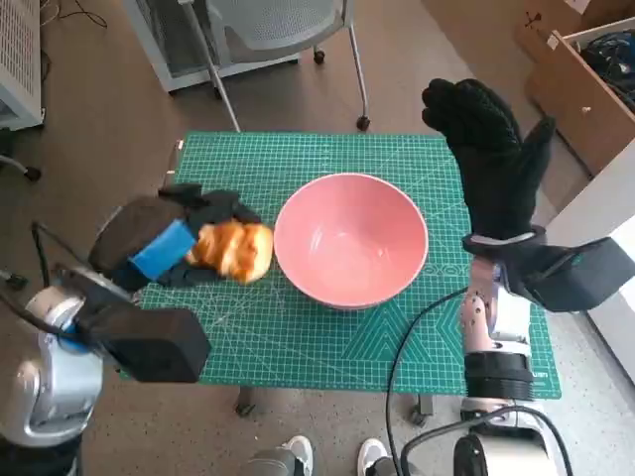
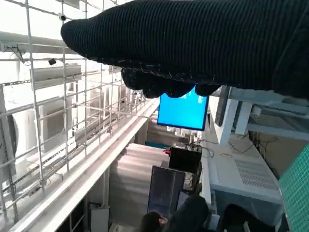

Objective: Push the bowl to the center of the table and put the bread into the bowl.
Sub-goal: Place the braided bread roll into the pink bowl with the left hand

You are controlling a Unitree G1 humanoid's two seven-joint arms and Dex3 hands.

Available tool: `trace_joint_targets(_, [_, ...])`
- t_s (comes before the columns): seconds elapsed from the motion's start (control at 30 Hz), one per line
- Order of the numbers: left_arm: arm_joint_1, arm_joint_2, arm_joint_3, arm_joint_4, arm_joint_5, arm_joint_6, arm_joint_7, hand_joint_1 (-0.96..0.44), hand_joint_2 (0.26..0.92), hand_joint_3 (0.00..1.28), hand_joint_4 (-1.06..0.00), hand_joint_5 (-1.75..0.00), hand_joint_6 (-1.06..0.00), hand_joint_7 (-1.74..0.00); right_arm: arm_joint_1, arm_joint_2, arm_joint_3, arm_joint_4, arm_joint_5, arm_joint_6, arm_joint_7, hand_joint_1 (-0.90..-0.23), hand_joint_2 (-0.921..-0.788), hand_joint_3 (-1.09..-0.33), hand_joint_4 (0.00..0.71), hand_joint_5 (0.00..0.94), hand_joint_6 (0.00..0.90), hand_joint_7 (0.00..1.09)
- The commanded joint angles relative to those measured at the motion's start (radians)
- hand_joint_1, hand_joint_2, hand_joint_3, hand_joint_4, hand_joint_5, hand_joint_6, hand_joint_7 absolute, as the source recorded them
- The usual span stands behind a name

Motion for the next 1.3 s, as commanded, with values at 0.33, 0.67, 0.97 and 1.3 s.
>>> trace_joint_targets(0.33, [-0.248,-0.182,-0.204,0.219,0.077,-0.079,0.083,0.00,0.905,0.01,-0.79,-1.03,-0.71,-1.10,0.048,-0.001,-0.005,-0.021,-0.001,0.011,-0.007,-0.518,-0.921,-0.578,0.341,0.003,0.209,0.40])
trace_joint_targets(0.67, [-0.372,-0.272,-0.271,0.541,0.071,-0.207,0.148,0.00,0.919,0.01,-0.79,-1.07,-0.65,-1.14,0.068,-0.021,-0.014,-0.040,-0.001,0.001,-0.004,-0.521,-0.921,-0.584,0.336,0.001,0.207,0.40])
trace_joint_targets(0.97, [-0.437,-0.312,-0.293,0.740,0.064,-0.262,0.162,0.00,0.920,0.04,-0.77,-1.11,-0.62,-1.15,0.089,-0.025,-0.019,-0.078,-0.017,0.000,-0.027,-0.530,-0.921,-0.590,0.328,0.002,0.201,0.40])
trace_joint_targets(1.3, [-0.432,-0.293,-0.325,0.753,0.098,-0.198,0.090,-0.28,0.908,0.06,-0.21,-0.22,-0.19,-0.55,0.104,-0.026,-0.017,-0.102,-0.024,-0.002,-0.053,-0.529,-0.921,-0.596,0.326,0.001,0.194,0.41])
